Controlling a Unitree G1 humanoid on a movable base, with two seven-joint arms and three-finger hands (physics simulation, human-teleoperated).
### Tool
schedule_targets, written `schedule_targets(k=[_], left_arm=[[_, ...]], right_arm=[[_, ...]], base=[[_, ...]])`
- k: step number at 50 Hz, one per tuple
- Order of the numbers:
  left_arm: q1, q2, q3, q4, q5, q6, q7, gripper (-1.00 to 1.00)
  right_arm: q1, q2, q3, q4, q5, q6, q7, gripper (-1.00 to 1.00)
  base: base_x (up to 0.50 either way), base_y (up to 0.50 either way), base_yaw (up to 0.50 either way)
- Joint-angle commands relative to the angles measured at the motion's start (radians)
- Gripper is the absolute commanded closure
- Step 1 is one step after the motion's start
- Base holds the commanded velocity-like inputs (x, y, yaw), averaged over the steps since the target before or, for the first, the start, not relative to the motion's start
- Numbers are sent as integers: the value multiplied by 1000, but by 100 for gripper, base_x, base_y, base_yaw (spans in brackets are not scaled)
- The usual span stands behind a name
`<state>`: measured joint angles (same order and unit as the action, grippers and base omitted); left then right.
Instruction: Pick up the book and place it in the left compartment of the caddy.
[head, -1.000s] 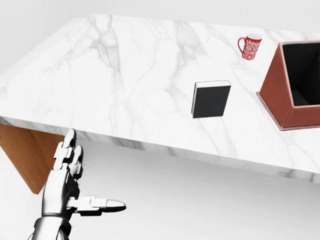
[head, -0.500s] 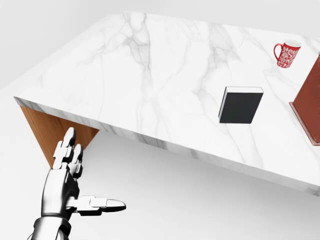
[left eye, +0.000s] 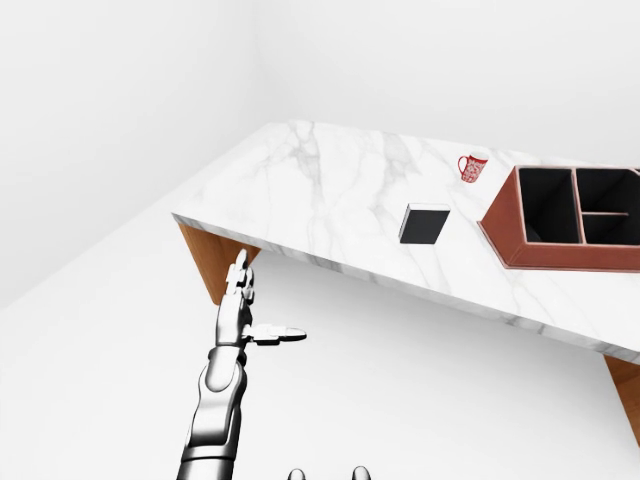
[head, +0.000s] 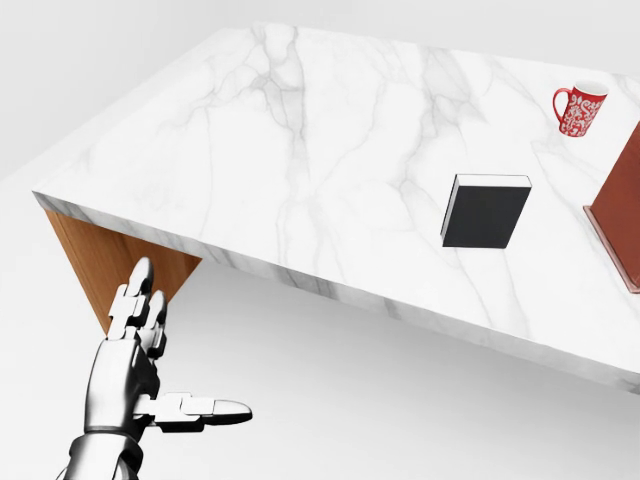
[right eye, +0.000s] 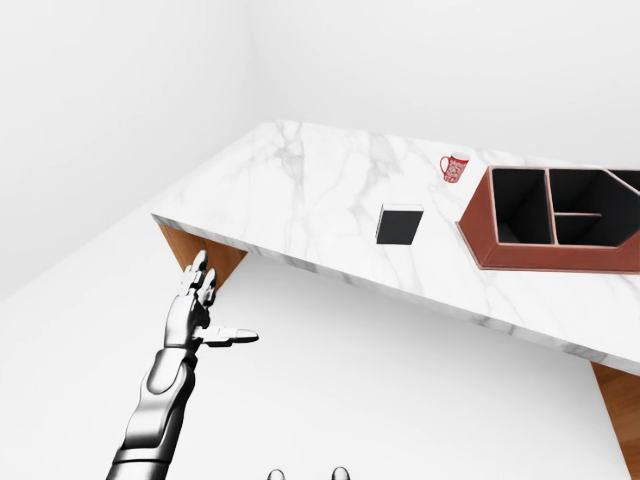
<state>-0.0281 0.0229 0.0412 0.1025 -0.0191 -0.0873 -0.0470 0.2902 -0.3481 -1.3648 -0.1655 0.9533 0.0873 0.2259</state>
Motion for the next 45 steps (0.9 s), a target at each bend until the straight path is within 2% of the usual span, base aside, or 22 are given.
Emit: schedule_targets(k=[1,14,45], left_arm=[[-4,0,2,13,-1,0,1,-100],[-1,1,1,5,-2,0,1,-100],[-3,1,2,22,-8,0,-13,-100]], right_arm=[[-5,0,9,11,-17,0,-6,-100],[-5,1,14,11,-31,0,-11,-100],[-5,5,12,5,-38,0,-4,-100]], base=[[0,0,0],[0,0,0],[9,-20,0]])
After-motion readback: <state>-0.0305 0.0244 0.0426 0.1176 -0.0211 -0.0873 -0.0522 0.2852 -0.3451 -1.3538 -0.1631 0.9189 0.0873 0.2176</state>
